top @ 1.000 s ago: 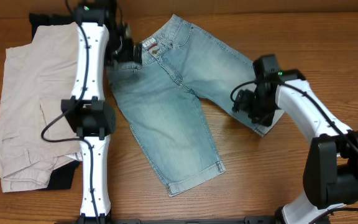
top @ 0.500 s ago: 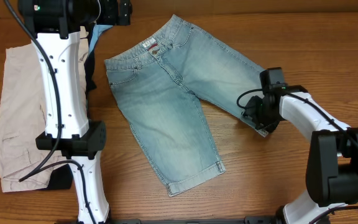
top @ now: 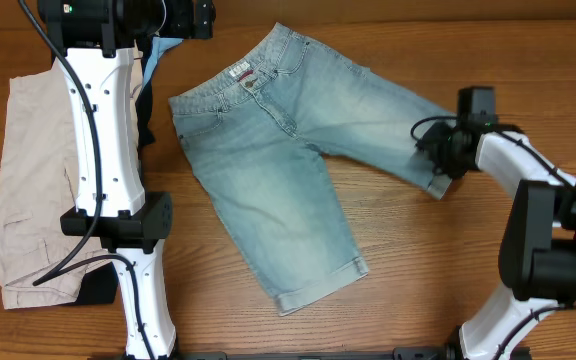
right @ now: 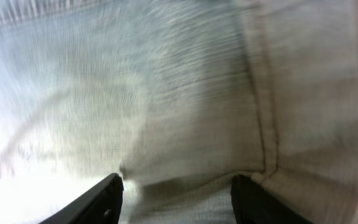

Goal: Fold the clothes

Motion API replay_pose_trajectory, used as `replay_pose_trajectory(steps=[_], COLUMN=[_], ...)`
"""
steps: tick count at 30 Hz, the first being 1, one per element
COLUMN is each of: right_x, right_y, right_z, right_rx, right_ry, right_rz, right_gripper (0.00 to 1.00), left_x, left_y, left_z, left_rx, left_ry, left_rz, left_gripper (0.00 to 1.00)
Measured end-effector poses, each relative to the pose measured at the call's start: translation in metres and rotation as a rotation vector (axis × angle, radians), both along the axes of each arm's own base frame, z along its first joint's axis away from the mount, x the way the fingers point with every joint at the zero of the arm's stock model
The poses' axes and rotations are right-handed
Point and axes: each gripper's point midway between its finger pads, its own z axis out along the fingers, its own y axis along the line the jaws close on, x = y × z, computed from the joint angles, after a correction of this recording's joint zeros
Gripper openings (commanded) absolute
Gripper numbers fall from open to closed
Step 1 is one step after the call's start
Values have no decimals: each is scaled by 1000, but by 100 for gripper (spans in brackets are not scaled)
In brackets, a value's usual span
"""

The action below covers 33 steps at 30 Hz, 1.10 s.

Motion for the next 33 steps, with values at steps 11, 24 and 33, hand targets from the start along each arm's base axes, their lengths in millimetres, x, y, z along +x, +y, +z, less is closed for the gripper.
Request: replay_pose_trajectory(steps=[11,24,33], right_x=[53,13,-68], right_y=[-37,0,81], right_z=[11,83,154], right_rx=[-23,69,99], right_ry=[-87,38,145], right_rz=[-31,37,215], right_gripper=[80,88,91], left_x=[5,-5,-41], left_y=[-1,1,4], left_z=[4,-3,-4], left_rx=[-1,4,29], left_ry=[-26,24,112], left_rz=[-1,0,-13], left_gripper=[100,100,100])
